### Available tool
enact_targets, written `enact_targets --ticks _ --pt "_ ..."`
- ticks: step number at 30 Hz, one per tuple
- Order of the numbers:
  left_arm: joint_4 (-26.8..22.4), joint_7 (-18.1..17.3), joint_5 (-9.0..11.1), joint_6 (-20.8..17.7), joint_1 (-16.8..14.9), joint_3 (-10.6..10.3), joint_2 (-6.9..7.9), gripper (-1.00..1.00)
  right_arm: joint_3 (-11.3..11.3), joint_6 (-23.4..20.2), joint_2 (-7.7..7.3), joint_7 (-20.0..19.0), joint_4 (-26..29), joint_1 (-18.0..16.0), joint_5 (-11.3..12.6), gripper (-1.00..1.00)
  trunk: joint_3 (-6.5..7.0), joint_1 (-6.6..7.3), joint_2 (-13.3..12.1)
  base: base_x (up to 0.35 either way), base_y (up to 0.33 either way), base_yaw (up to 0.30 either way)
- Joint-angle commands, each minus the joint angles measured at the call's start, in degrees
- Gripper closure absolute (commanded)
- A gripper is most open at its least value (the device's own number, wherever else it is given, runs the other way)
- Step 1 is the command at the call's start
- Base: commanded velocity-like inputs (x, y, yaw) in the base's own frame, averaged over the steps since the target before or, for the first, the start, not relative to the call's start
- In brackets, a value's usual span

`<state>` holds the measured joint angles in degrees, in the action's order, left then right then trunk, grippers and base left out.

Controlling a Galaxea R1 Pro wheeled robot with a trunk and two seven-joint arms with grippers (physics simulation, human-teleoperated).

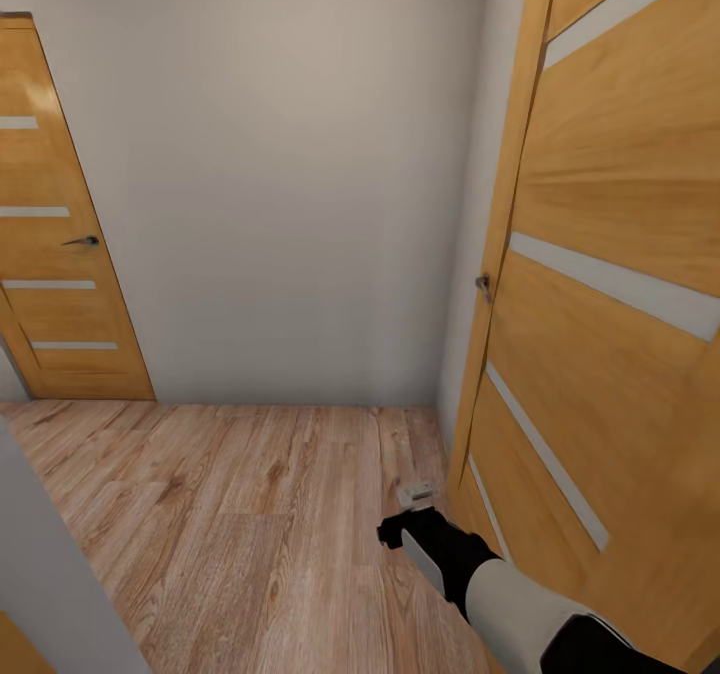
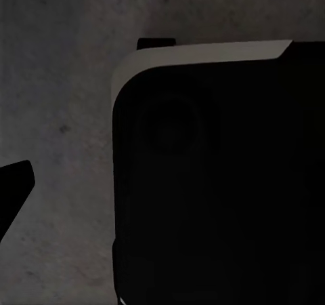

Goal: Move the two storage containers from the living room to the garage. In the garage, place one container on the floor and stack the other container on top of it (either order is fine).

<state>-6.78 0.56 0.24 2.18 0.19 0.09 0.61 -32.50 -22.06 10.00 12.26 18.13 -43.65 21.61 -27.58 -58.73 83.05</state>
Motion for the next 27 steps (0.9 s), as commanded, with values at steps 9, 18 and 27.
enact_targets --ticks 9,18,27 --pt "0.00 0.06 0.03 0.11 0.04 0.06 0.00 -1.00 -0.37 2.62 0.00 -3.04 -1.43 2.76 -2.42 -1.00 -0.05 0.00 0.03 0.000 0.000 0.000" --pt "0.01 -0.28 0.03 0.10 0.04 0.04 0.00 -1.00 -0.35 9.68 0.00 -10.31 -13.35 6.61 -5.87 -1.00 -0.05 0.00 0.03 0.000 0.000 0.000" --pt "0.01 -0.38 0.03 0.10 0.03 0.03 0.00 -1.00 -0.31 16.33 -0.27 -13.48 -19.69 10.05 -6.92 -1.00 -0.05 0.00 0.03 0.000 0.000 0.000"
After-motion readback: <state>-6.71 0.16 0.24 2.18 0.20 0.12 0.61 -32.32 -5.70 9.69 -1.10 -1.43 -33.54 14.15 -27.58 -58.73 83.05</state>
